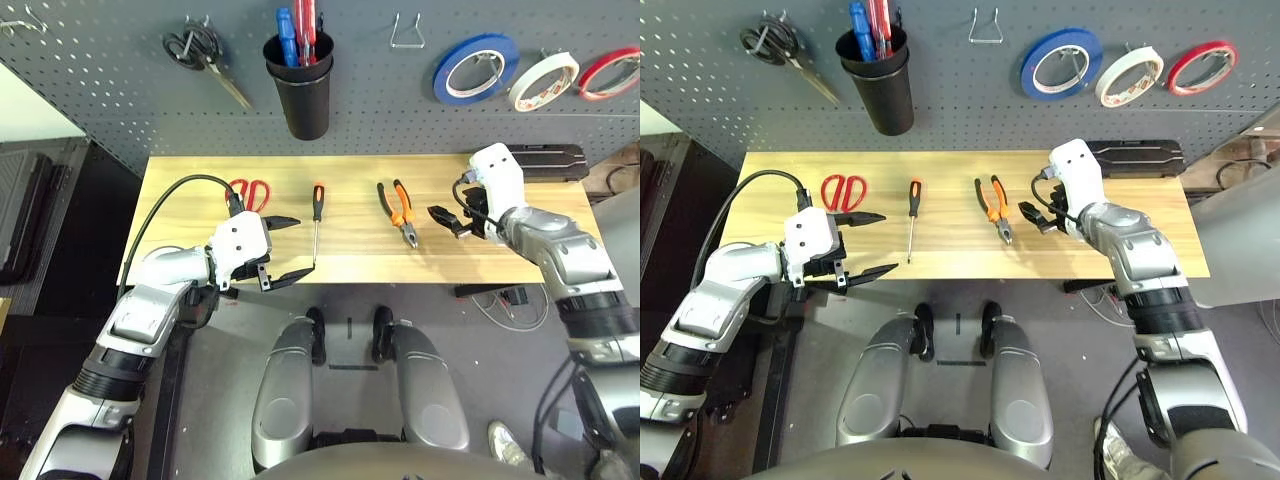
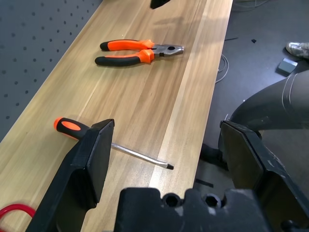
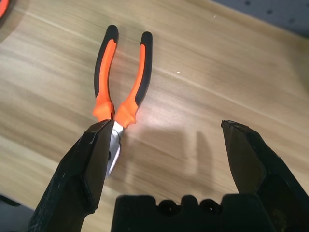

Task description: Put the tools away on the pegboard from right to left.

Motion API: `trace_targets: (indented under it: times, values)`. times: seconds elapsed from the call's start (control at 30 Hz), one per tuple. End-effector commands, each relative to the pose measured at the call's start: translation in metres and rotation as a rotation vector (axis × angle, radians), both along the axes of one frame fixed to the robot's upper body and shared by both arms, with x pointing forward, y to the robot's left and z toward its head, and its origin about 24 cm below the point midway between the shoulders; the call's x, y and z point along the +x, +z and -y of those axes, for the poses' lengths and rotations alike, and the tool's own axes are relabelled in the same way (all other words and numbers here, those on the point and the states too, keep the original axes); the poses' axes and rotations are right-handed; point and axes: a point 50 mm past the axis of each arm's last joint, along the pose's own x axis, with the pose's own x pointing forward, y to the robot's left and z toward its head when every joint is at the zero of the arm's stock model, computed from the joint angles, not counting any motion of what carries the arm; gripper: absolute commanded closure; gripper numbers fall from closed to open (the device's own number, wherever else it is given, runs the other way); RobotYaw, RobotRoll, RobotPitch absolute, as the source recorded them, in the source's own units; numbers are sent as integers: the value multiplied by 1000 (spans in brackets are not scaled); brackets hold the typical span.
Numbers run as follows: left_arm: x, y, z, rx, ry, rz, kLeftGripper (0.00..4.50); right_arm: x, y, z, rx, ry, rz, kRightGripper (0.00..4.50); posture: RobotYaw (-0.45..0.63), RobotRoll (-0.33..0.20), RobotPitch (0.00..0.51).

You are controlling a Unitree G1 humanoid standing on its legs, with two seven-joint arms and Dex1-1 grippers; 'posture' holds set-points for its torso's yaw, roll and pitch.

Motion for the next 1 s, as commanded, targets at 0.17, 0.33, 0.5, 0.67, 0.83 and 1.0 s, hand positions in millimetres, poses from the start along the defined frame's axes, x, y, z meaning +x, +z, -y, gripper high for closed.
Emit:
trace_targets:
  times: [0.17, 0.33, 0.5, 0.67, 0.83, 1.0]
  values:
    - [-4, -10, 2, 41, -28, -30, 0, 8, -19, -25, 12, -21, -140, 28, 69, 0, 439]
    - [-6, -10, 3, 38, -25, -29, 0, 16, -28, -43, -14, -41, -177, 28, 85, 0, 439]
    - [-7, -9, 4, 34, -24, -27, 0, 23, -41, -53, -48, -72, -214, 28, 93, 0, 437]
    - [-9, -9, 5, 29, -20, -30, 0, 27, -53, -63, -71, -68, -249, 28, 103, 0, 440]
    - [-9, -9, 6, 24, -14, -33, 0, 29, -56, -62, -76, -68, -256, 187, 108, 0, 445]
    - [-10, -9, 7, 18, -8, -36, 0, 31, -56, -57, -92, -83, -256, 1712, 110, 0, 445]
